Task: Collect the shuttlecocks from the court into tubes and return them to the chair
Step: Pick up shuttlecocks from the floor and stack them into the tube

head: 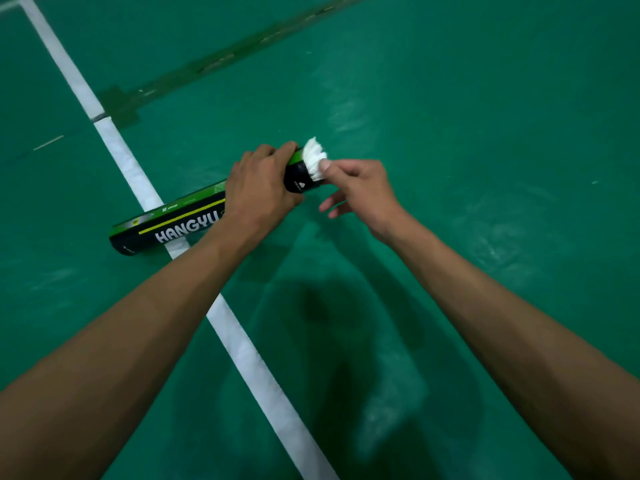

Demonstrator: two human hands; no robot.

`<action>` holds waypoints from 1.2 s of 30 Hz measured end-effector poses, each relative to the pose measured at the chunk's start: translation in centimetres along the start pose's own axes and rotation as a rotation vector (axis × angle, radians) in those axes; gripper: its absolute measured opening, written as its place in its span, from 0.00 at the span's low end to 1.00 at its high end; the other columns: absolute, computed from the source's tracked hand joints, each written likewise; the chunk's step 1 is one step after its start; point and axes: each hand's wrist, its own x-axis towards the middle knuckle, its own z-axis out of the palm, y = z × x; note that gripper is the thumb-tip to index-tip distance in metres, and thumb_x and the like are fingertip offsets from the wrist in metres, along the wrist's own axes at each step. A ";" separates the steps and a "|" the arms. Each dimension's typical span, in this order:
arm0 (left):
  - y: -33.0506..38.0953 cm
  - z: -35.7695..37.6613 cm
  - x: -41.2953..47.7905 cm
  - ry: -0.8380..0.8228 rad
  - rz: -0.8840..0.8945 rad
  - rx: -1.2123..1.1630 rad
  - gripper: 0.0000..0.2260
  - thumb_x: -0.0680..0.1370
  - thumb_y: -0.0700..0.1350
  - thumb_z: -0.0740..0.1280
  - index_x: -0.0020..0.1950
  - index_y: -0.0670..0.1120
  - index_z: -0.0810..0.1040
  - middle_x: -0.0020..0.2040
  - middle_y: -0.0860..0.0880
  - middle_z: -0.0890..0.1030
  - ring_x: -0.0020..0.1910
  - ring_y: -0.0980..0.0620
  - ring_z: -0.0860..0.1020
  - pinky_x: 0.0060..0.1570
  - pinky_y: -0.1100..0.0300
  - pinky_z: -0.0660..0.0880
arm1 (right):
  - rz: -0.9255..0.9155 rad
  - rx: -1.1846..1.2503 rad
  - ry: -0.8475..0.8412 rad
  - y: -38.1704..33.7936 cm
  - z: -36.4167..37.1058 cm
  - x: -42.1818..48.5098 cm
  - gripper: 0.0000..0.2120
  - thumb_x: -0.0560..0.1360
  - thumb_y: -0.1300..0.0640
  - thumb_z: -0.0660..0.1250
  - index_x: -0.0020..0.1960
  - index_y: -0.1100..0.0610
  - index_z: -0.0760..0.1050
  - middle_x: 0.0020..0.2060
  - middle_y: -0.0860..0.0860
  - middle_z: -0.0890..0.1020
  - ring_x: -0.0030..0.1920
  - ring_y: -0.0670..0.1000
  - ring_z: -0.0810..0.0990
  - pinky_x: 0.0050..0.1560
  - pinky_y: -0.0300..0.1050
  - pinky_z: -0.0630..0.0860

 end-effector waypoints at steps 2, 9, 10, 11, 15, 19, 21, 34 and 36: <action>1.7 -0.3 0.1 0.014 0.016 -0.046 0.32 0.70 0.51 0.77 0.72 0.50 0.74 0.59 0.40 0.80 0.56 0.35 0.78 0.54 0.44 0.75 | -0.009 -0.073 -0.111 -0.6 -0.7 -1.5 0.11 0.83 0.54 0.64 0.60 0.57 0.81 0.54 0.52 0.84 0.37 0.53 0.85 0.32 0.50 0.81; 9.1 -2.9 -0.3 0.117 0.126 -0.244 0.30 0.70 0.60 0.74 0.70 0.52 0.75 0.54 0.43 0.80 0.54 0.38 0.78 0.49 0.46 0.76 | -0.342 -0.626 0.155 -4.8 -7.0 -4.9 0.14 0.78 0.44 0.66 0.57 0.48 0.85 0.55 0.54 0.73 0.54 0.45 0.74 0.58 0.43 0.73; 10.4 -3.6 -0.4 0.126 0.149 -0.276 0.29 0.70 0.62 0.73 0.69 0.54 0.75 0.54 0.44 0.80 0.54 0.39 0.78 0.49 0.46 0.76 | -0.355 -0.682 0.178 -6.0 -8.2 -5.7 0.14 0.78 0.42 0.66 0.56 0.48 0.85 0.57 0.55 0.72 0.58 0.51 0.74 0.63 0.47 0.71; 11.8 -4.4 -0.4 0.137 0.177 -0.305 0.29 0.69 0.63 0.72 0.68 0.55 0.76 0.53 0.45 0.81 0.54 0.41 0.78 0.48 0.46 0.77 | -0.399 -0.731 0.212 -7.3 -9.3 -6.6 0.15 0.77 0.42 0.66 0.54 0.49 0.85 0.59 0.55 0.72 0.60 0.55 0.74 0.65 0.49 0.70; 17.3 -6.6 -0.2 0.180 0.322 -0.314 0.27 0.69 0.61 0.72 0.65 0.56 0.76 0.53 0.46 0.81 0.52 0.40 0.79 0.46 0.49 0.75 | -0.684 -0.803 0.448 -12.0 -13.2 -10.7 0.11 0.73 0.51 0.71 0.49 0.57 0.85 0.49 0.54 0.84 0.50 0.54 0.82 0.56 0.48 0.76; 22.5 -7.6 -1.2 0.164 0.448 -0.300 0.25 0.69 0.58 0.71 0.65 0.58 0.76 0.52 0.46 0.81 0.52 0.40 0.79 0.49 0.46 0.77 | -0.455 -0.737 0.380 -14.0 -16.2 -14.5 0.16 0.73 0.44 0.68 0.47 0.56 0.84 0.40 0.47 0.86 0.42 0.46 0.85 0.49 0.50 0.80; 25.1 -7.5 -2.2 0.139 0.503 -0.295 0.25 0.69 0.55 0.72 0.66 0.59 0.76 0.53 0.46 0.81 0.52 0.39 0.79 0.49 0.47 0.77 | -0.320 -0.683 0.332 -13.7 -18.5 -16.5 0.22 0.71 0.37 0.66 0.44 0.58 0.81 0.35 0.47 0.82 0.38 0.44 0.79 0.43 0.49 0.76; 30.7 -5.7 -6.5 0.086 0.756 -0.237 0.28 0.72 0.57 0.75 0.72 0.59 0.74 0.58 0.50 0.80 0.55 0.44 0.77 0.52 0.51 0.74 | 0.023 -0.005 -0.028 -12.6 -23.2 -22.9 0.20 0.75 0.44 0.65 0.63 0.52 0.74 0.56 0.51 0.81 0.59 0.46 0.79 0.68 0.54 0.75; 30.1 -6.1 -6.0 0.077 0.702 -0.242 0.30 0.72 0.59 0.76 0.73 0.59 0.74 0.59 0.51 0.80 0.56 0.45 0.77 0.52 0.51 0.74 | -0.005 -0.067 0.028 -13.0 -22.4 -21.7 0.24 0.74 0.42 0.67 0.62 0.57 0.75 0.54 0.53 0.81 0.57 0.48 0.81 0.64 0.55 0.79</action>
